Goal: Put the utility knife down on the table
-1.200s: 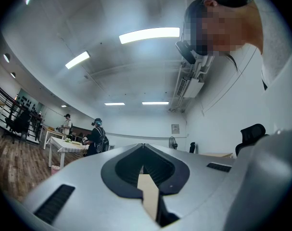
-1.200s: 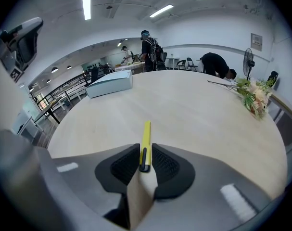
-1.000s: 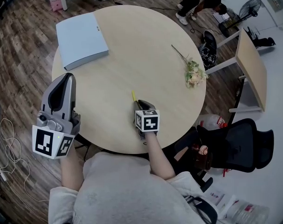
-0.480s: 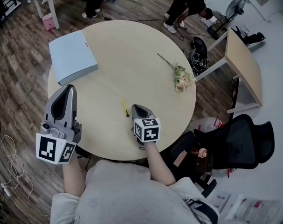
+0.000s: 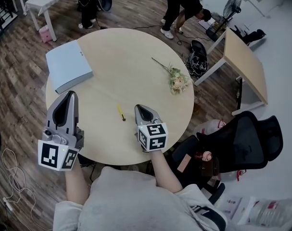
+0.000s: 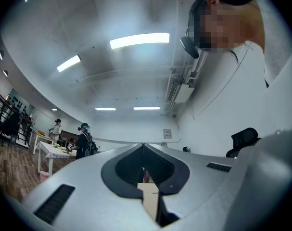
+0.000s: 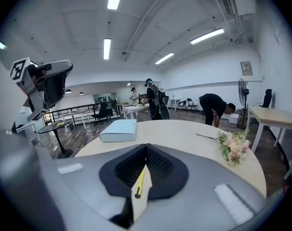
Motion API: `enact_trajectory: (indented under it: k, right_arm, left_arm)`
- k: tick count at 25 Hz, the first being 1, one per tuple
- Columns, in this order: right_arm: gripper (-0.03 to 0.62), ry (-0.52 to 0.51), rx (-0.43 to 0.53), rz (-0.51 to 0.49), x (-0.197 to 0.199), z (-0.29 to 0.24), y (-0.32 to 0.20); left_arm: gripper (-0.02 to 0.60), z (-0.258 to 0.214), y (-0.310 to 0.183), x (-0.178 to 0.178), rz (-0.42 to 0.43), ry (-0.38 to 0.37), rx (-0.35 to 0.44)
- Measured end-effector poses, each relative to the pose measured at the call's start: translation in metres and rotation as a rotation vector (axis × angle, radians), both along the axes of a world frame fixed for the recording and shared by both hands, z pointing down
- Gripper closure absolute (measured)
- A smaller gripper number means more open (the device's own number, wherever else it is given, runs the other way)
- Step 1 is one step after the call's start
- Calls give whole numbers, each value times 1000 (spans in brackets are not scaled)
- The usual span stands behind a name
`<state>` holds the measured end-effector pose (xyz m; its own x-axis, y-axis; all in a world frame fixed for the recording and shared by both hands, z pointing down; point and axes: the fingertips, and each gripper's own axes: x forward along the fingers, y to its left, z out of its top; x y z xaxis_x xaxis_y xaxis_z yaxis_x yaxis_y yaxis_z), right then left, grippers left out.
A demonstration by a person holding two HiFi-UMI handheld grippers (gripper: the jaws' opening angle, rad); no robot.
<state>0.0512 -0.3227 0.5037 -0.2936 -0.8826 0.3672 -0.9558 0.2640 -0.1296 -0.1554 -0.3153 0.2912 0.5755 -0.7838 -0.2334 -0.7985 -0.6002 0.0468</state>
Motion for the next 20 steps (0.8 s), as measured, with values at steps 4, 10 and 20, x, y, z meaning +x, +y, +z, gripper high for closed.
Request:
enact_trajectory:
  k: [4, 10, 20]
  right_arm:
    - [583, -14, 58, 11, 12, -25, 12]
    - [583, -39, 145, 28, 31, -61, 30]
    - [582, -26, 273, 19, 51, -109, 59]
  left_arm:
    - [572, -5, 14, 12, 5, -3, 11]
    - [572, -14, 36, 27, 5, -3, 32]
    - [572, -28, 66, 45, -9, -4, 62]
